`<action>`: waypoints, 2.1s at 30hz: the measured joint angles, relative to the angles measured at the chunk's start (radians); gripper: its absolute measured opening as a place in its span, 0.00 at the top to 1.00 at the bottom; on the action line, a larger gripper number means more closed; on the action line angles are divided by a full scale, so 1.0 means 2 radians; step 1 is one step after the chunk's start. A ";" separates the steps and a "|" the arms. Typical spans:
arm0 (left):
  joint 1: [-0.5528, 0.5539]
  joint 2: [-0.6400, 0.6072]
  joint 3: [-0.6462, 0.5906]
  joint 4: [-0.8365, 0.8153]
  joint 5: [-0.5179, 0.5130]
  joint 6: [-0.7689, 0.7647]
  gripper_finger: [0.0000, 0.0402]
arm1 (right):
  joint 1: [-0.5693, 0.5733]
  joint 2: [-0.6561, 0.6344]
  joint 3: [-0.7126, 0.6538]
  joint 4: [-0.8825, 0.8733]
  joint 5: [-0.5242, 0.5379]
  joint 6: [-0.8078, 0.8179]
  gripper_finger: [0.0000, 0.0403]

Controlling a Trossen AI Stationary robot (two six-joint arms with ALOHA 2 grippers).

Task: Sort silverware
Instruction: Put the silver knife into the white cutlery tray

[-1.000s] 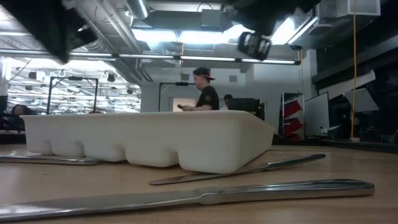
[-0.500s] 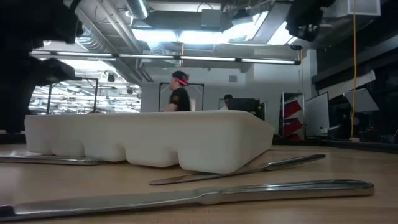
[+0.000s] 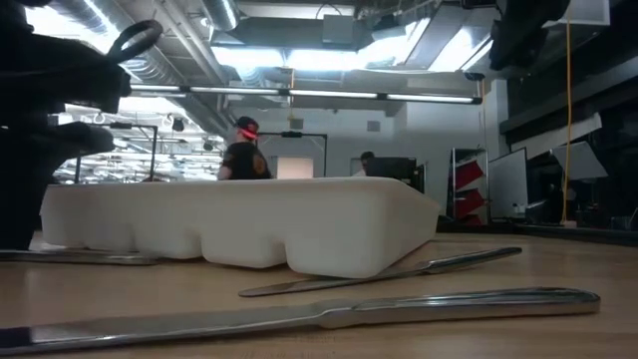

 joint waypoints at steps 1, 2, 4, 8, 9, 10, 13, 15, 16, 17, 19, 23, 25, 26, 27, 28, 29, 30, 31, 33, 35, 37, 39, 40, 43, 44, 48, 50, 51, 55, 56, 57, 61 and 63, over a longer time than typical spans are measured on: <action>0.000 0.000 0.000 0.001 0.000 -0.004 0.79 | 0.000 0.000 0.000 0.001 0.002 0.000 0.86; 0.000 0.000 0.000 0.002 -0.001 -0.005 0.79 | 0.000 0.000 0.000 0.001 0.002 0.000 0.86; 0.000 0.001 -0.001 0.003 0.000 -0.003 0.79 | -0.001 0.000 0.000 0.001 0.002 0.000 0.86; 0.001 0.001 -0.001 0.003 0.025 0.019 0.84 | 0.000 0.000 0.000 0.001 0.009 0.000 0.86; 0.001 0.001 -0.001 0.003 0.032 0.024 0.86 | 0.000 0.000 0.000 0.001 0.010 0.000 0.86; 0.002 0.001 -0.001 0.003 0.036 0.027 0.88 | 0.000 0.000 0.000 0.001 0.010 0.000 0.86; 0.001 0.001 -0.001 0.004 0.039 0.033 0.95 | 0.000 0.000 0.000 0.001 0.010 0.000 0.86; 0.001 0.001 -0.001 0.004 0.041 0.033 0.97 | 0.000 0.000 0.000 0.001 0.010 0.000 0.86; 0.001 0.001 -0.001 0.004 0.042 0.033 0.97 | 0.000 0.000 0.000 0.001 0.010 0.000 0.86; 0.001 0.001 -0.001 0.004 0.042 0.033 0.97 | 0.000 0.000 0.000 0.001 0.010 0.000 0.86; 0.001 0.001 -0.001 0.004 0.044 0.033 0.96 | 0.000 0.000 0.000 0.002 0.010 0.000 0.86; 0.001 0.001 0.003 0.002 0.044 0.033 0.91 | 0.000 0.000 0.000 0.003 0.010 0.000 0.86; 0.001 0.001 0.007 -0.001 0.043 0.033 0.90 | 0.000 0.000 0.000 0.003 0.010 0.000 0.86; 0.001 0.002 0.009 -0.003 0.043 0.033 0.90 | 0.000 0.000 0.000 0.003 0.010 0.000 0.86; 0.001 0.002 0.011 -0.004 0.043 0.033 0.90 | 0.000 0.000 0.000 0.003 0.010 0.000 0.86; 0.001 0.003 0.013 -0.003 0.044 0.033 0.90 | 0.000 0.000 0.000 0.004 0.010 0.000 0.86; 0.001 0.003 0.015 0.000 0.047 0.032 0.90 | 0.000 0.000 0.000 0.004 0.010 0.000 0.86; 0.000 0.003 0.016 0.004 0.051 0.032 0.89 | 0.000 0.000 0.000 0.004 0.010 0.000 0.86; 0.000 0.003 0.018 0.009 0.056 0.032 0.89 | 0.000 0.000 0.000 0.004 0.010 0.000 0.86; -0.001 0.003 0.021 0.011 0.063 0.033 0.89 | 0.000 0.000 0.000 0.004 0.010 0.000 0.86; -0.002 0.003 0.024 0.007 0.062 0.032 0.89 | 0.000 0.000 0.000 0.004 0.010 0.000 0.86; -0.002 0.003 0.028 0.007 0.058 0.033 0.91 | 0.000 0.000 0.000 0.004 0.010 0.000 0.86; -0.002 0.003 0.033 0.006 0.054 0.033 0.92 | 0.000 0.000 0.000 0.004 0.010 0.000 0.86; -0.002 0.003 0.036 0.006 0.053 0.033 0.92 | 0.000 0.000 0.000 0.004 0.010 0.000 0.86; -0.002 0.003 0.045 0.005 0.051 0.033 0.93 | 0.000 0.000 0.000 0.004 0.010 0.000 0.86; -0.002 0.003 0.048 0.005 0.051 0.033 0.93 | 0.000 0.000 0.000 0.004 0.010 0.000 0.86; -0.002 0.003 0.061 0.004 0.049 0.051 0.91 | 0.000 0.000 0.000 0.004 0.010 0.000 0.86; -0.001 0.003 0.068 0.000 0.048 0.061 0.91 | 0.000 0.000 0.000 0.004 0.010 0.000 0.86; -0.001 0.003 0.072 -0.005 0.048 0.063 0.91 | 0.000 0.000 0.000 0.004 0.010 0.000 0.86; -0.001 0.002 0.095 -0.049 0.047 0.072 0.92 | 0.000 0.000 0.000 0.004 0.010 0.000 0.86; -0.001 0.002 0.102 -0.062 0.047 0.075 0.92 | 0.000 0.000 0.000 0.004 0.010 0.000 0.86; -0.001 0.002 0.109 -0.074 0.047 0.078 0.92 | 0.000 0.000 0.000 0.004 0.010 0.000 0.86; -0.001 0.002 0.140 -0.117 0.046 0.109 0.91 | 0.000 0.000 0.000 0.004 0.010 0.000 0.86; -0.001 0.002 0.154 -0.133 0.044 0.139 0.91 | 0.000 0.000 0.000 0.004 0.010 0.000 0.86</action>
